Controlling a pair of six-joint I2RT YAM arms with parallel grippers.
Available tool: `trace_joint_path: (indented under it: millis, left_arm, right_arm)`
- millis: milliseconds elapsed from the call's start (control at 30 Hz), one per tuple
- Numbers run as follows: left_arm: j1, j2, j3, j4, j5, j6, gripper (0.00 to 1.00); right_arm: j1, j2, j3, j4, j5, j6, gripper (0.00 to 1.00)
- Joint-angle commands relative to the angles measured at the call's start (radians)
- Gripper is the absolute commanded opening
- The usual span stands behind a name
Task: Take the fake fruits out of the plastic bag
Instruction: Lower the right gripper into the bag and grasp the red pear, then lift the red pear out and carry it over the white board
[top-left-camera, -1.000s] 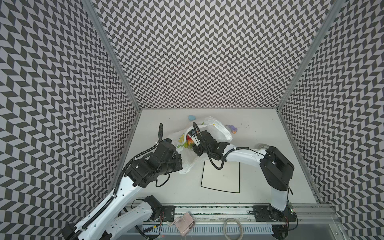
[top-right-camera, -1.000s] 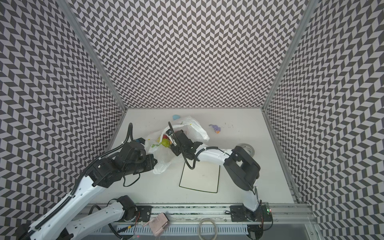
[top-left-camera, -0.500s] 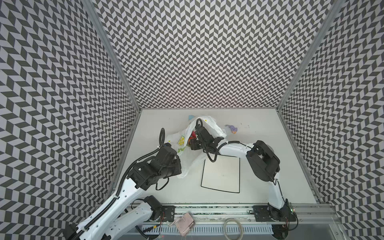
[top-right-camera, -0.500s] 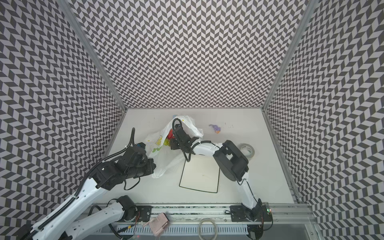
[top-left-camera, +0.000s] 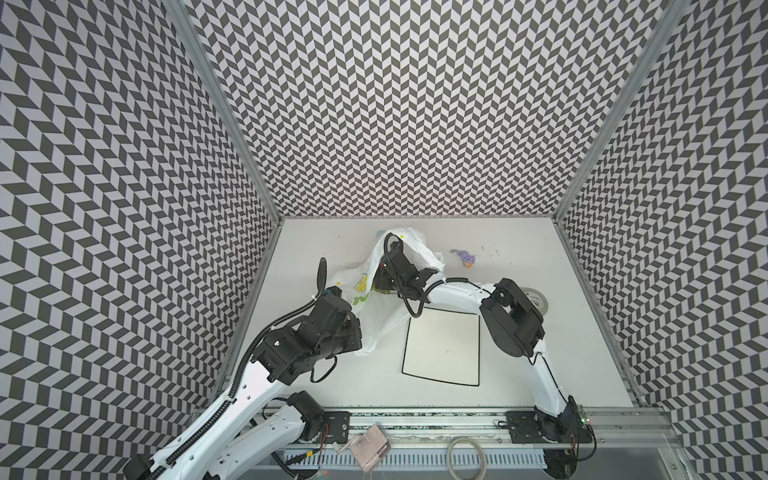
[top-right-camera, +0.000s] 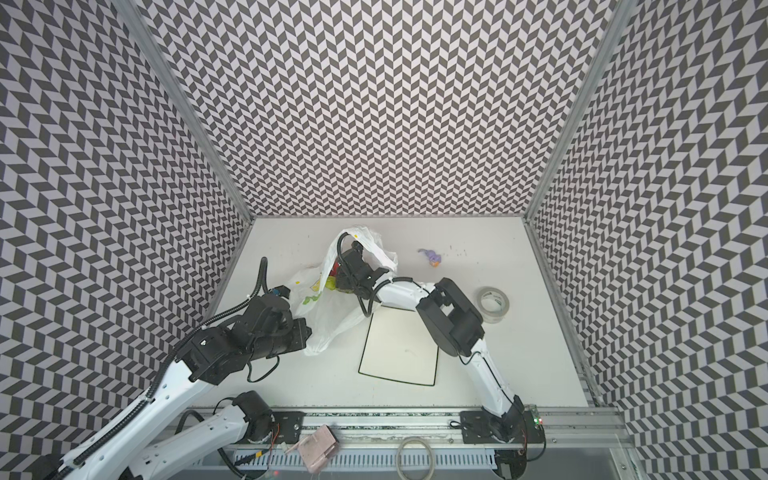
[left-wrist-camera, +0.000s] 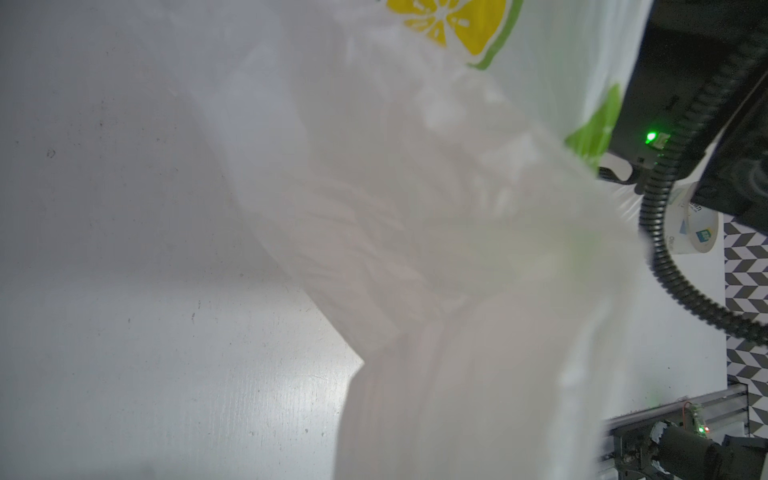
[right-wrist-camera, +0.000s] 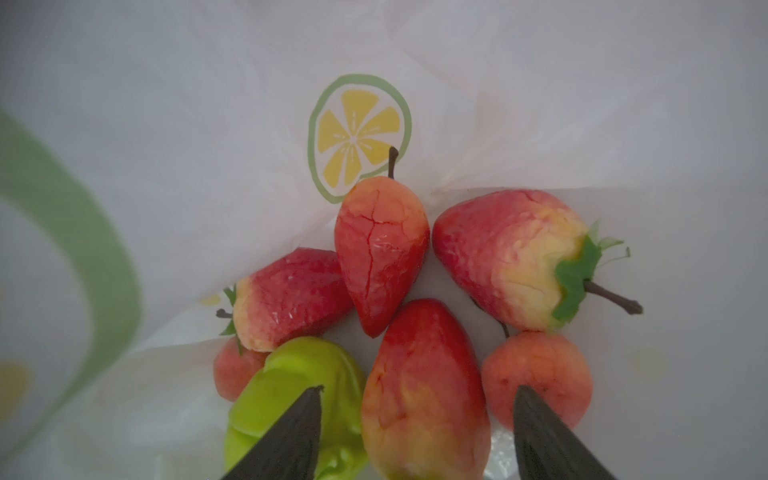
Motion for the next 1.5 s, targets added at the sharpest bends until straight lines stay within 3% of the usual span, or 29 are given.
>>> trace_joint_path:
  millis: [0, 433, 633, 833, 1167, 1467]
  left_arm:
    - [-0.001, -0.009, 0.0, 0.03, -0.005, 0.016, 0.0]
    - [0.0, 0.0, 0.028, 0.051, -0.017, 0.041, 0.0]
    - [-0.001, 0.007, 0.029, 0.056, -0.039, 0.037, 0.0]
    - [-0.001, 0.02, 0.015, 0.096, -0.066, -0.004, 0.0]
    - [-0.001, 0.046, 0.028, 0.135, -0.139, -0.034, 0.0]
    - [0.0, 0.058, 0.035, 0.141, -0.146, -0.027, 0.0]
  right_arm:
    - [0.006, 0.043, 0.018, -0.022, -0.019, 0.045, 0.69]
    - [0.005, 0.18, 0.172, -0.103, 0.029, 0.028, 0.71]
    - [0.008, 0.166, 0.173, -0.112, 0.034, -0.024, 0.52]
    - [0.014, 0.031, 0.103, -0.065, -0.035, -0.088, 0.39]
    - [0.033, -0.234, -0.09, 0.011, -0.25, -0.151, 0.38]
    - [0.038, -0.469, -0.253, -0.073, -0.406, -0.283, 0.36]
